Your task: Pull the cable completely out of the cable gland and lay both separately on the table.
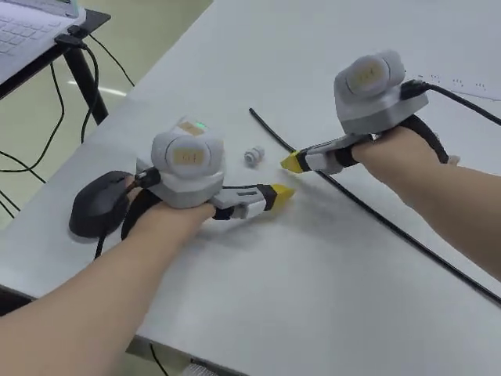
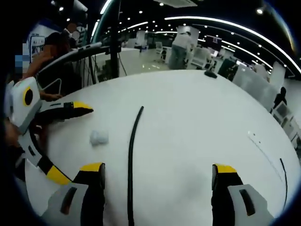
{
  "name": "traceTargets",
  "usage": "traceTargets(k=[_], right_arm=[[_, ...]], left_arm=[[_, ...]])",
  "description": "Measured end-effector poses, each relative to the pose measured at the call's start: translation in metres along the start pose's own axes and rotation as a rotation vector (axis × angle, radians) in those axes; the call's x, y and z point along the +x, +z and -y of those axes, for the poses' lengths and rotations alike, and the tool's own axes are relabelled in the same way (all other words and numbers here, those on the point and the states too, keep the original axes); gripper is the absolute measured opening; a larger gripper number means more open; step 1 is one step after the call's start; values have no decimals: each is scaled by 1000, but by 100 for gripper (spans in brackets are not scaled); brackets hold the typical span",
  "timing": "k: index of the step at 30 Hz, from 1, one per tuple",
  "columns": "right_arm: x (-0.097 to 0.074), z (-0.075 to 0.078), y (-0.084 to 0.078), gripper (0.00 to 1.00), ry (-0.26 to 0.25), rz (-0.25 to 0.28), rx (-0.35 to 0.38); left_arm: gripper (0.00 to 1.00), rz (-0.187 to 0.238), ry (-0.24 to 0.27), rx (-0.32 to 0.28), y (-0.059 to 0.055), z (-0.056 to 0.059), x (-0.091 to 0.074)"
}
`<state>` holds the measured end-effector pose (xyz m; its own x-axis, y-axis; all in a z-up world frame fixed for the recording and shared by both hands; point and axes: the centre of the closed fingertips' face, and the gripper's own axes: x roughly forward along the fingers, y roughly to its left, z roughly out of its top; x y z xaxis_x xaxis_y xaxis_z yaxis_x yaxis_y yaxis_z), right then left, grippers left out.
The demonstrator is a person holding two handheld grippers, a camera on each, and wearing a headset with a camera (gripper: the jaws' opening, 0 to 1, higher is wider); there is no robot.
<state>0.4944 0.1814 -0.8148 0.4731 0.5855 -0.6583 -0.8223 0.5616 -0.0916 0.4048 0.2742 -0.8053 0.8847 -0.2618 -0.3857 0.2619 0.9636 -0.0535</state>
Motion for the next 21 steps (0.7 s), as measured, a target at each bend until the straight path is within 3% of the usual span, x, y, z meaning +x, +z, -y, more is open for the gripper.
traceTargets(k=[3,4,6,7,10,12,13,15,17,18,19,20,21], right_arm=[[-32,18,-23,99,-25,-22,57],[-42,24,-27,99,-32,-18,59],[-65,33,-42,99,-47,-42,63],[-85,38,-54,99,-58,-63,69],[-134,52,-74,99,-88,-58,150],[-173,62,-89,99,-117,-42,213],[-195,68,-98,99,-134,-28,250],[-230,75,-117,99,-166,-34,327],[-261,81,-129,99,-193,9,398],[-267,82,-130,99,-195,27,405],[-283,84,-130,99,-192,101,402],[-300,88,-148,99,-236,83,460],[-308,86,-159,99,-238,71,497]], left_arm=[[99,12,-15,-32,12,10,-10],[99,29,-23,-74,19,15,-13],[99,32,-85,-247,33,36,-28],[99,52,-127,-301,43,48,-37],[99,118,-91,-196,61,48,-50],[99,67,-81,-147,58,50,-51],[99,15,-81,-141,53,52,-52],[100,-15,-73,-140,51,57,-51],[100,-2,-68,-120,57,65,-51],[99,9,-77,-115,59,68,-52],[99,64,-126,-123,72,86,-52],[99,71,-124,-115,76,91,-53],[99,90,-126,-78,80,97,-53]])
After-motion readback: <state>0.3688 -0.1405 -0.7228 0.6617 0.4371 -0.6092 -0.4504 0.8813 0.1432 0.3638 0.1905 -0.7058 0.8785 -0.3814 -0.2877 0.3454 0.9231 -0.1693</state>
